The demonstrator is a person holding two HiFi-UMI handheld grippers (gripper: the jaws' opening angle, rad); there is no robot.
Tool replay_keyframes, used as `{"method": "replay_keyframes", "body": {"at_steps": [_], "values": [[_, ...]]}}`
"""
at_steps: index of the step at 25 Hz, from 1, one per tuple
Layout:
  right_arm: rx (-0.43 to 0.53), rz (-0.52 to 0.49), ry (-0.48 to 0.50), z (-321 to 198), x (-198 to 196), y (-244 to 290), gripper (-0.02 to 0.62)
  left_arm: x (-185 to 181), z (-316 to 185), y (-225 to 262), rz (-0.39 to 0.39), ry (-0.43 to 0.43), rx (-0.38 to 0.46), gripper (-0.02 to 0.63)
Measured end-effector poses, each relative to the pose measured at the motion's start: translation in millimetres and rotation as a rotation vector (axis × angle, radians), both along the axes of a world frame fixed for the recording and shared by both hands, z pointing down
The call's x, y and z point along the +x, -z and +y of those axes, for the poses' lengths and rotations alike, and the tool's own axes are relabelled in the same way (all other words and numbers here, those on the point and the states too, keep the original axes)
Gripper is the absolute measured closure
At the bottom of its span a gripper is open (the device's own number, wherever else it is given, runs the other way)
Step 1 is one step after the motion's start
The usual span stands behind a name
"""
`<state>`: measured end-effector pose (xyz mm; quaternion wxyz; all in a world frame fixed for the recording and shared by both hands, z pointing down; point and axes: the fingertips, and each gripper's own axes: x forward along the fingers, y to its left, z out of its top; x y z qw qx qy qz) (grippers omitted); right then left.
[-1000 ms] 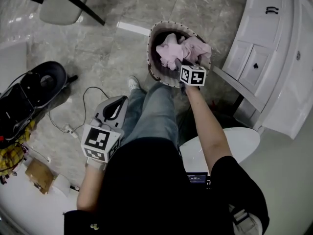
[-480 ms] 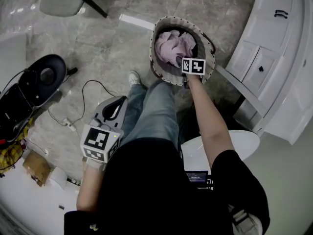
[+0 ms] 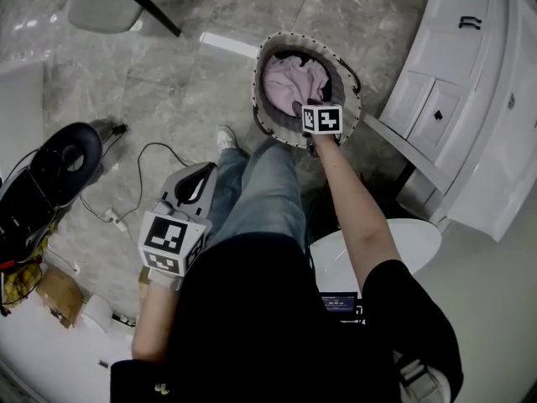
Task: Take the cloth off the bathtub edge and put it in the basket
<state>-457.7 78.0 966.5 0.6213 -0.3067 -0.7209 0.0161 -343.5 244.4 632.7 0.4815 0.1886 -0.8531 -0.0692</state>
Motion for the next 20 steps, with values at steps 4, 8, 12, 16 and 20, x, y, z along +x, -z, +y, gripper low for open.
{"method": "replay_keyframes", "body": {"at_steps": [4, 8, 12, 16, 20], "values": [[-0.014, -0.021, 0.017, 3, 5, 28, 0.404, 0, 0, 14, -0.028, 0.0, 0.003, 0.592], [-0.023, -0.065, 0.037, 10, 4, 64, 0.422, -7, 4, 30, -0.063, -0.004, 0.019, 0.592], [-0.057, -0.109, 0.035, 18, 4, 108, 0.49, -13, 7, 48, -0.099, 0.012, 0.038, 0.592], [-0.094, -0.161, 0.038, 27, 2, 152, 0.594, -24, 11, 64, -0.141, 0.032, 0.063, 0.592], [-0.107, -0.212, 0.045, 38, 1, 198, 0.598, -34, 18, 84, -0.185, 0.037, 0.079, 0.592]]}}
